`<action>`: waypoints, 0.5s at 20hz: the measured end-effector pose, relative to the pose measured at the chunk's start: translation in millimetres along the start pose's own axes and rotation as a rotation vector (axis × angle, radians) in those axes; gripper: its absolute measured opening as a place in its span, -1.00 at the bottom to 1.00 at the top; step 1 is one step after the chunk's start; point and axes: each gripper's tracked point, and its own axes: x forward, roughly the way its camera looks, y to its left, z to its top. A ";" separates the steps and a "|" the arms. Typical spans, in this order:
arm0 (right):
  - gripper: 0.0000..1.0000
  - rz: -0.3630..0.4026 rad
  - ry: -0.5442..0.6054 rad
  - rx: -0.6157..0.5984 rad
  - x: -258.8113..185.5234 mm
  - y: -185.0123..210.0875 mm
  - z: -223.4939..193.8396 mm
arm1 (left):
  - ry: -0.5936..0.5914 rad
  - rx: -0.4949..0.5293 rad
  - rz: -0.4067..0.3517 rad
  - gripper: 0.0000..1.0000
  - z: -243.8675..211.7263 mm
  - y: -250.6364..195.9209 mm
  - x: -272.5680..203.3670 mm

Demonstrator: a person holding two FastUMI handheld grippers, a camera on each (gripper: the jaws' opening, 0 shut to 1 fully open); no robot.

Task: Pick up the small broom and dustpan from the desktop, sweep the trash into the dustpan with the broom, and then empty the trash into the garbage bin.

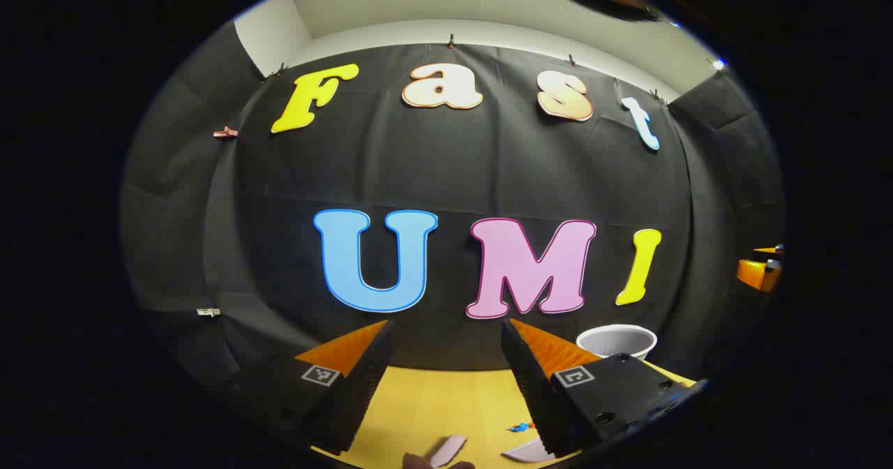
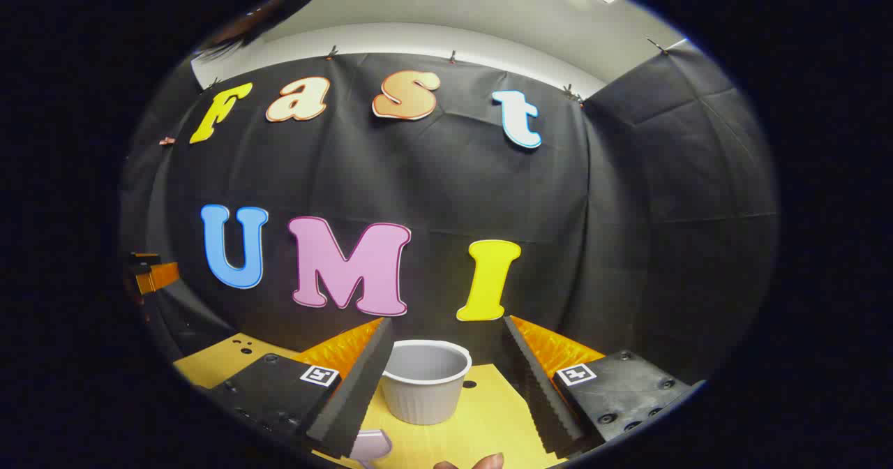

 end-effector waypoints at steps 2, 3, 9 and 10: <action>0.94 0.029 0.006 -0.023 4.1 9.6 -9.3 | 0.004 0.012 0.004 0.91 -2.1 2.0 -0.6; 0.94 0.052 0.013 -0.023 3.1 17.9 -13.3 | 0.004 0.021 0.007 0.91 -3.1 3.3 -1.1; 0.94 0.151 0.017 -0.006 16.8 50.8 -21.0 | 0.029 0.041 0.011 0.91 -11.9 3.9 -5.6; 0.94 0.165 0.016 -0.039 18.5 56.1 -23.5 | 0.033 0.054 0.009 0.91 -13.7 5.4 -6.5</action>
